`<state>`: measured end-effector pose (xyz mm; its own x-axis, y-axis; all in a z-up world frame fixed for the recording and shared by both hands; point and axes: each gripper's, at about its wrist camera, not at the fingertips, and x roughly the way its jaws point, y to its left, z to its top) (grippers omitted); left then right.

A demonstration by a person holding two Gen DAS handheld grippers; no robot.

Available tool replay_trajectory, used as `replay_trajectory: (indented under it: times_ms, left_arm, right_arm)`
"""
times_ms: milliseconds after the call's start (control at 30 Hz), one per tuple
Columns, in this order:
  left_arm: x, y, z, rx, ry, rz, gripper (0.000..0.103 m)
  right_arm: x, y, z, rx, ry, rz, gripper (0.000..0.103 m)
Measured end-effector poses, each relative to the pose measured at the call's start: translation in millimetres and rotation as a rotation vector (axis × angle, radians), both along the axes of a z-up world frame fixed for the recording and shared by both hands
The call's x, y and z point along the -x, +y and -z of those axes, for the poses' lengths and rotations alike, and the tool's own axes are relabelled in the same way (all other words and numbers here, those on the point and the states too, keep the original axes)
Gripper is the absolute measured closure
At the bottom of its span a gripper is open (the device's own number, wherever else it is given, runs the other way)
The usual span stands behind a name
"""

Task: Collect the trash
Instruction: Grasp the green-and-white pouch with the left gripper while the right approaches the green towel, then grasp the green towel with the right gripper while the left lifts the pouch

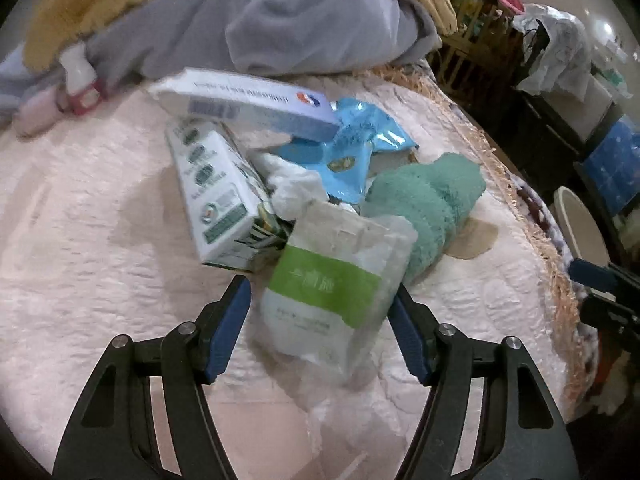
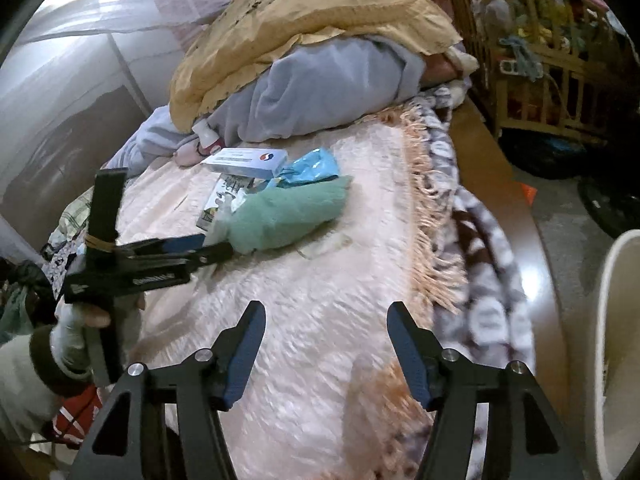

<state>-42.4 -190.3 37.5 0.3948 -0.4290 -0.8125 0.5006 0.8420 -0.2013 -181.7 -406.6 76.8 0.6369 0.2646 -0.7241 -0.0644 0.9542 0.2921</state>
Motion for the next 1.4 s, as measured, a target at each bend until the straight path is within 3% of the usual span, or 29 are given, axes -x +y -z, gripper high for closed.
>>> replay_trajectory:
  times_ms: [33,167,300,467,567,700,800,933,1200,1400]
  left_arm:
    - [-1,1,2,0.005,0.017,0.006,0.061]
    - [6,9,-9,0.03,0.034,0.045,0.073]
    - [13,11,-34,0.065,-0.001,0.062,0.073]
    - [-3,-13,-42,-0.034,-0.089,-0.007,0.073]
    - [-8,-32,-33,-0.067,-0.078,-0.012,0.074]
    - [13,-43,-36,-0.004,-0.034,0.063,0.074]
    - [30,-50,-38,0.081,0.066,0.163,0.075]
    - [46,-49,-45,0.143,0.093,0.217,0.074]
    - [55,-40,-25,0.12,0.122,0.189,0.074]
    - [73,-4,-47,0.107,0.023,0.162,0.074]
  right_arm:
    - [-4,2,0,-0.003,0.001,-0.001,0.042]
    - [-16,8,0,-0.016,0.005,0.0,0.042]
    - [-17,9,2,-0.013,0.013,0.0,0.042]
    - [-16,-2,4,-0.053,0.016,0.036,0.042]
    - [-12,-7,2,-0.052,0.014,0.047,0.042]
    - [-5,-18,-4,-0.029,0.007,0.082,0.042]
    - [-3,-28,-7,-0.042,0.007,0.116,0.042]
    - [-5,-34,-9,-0.098,0.013,0.148,0.042]
    - [-42,1,-3,-0.197,0.041,0.129,0.04]
    - [-72,11,2,-0.242,0.079,0.148,0.04]
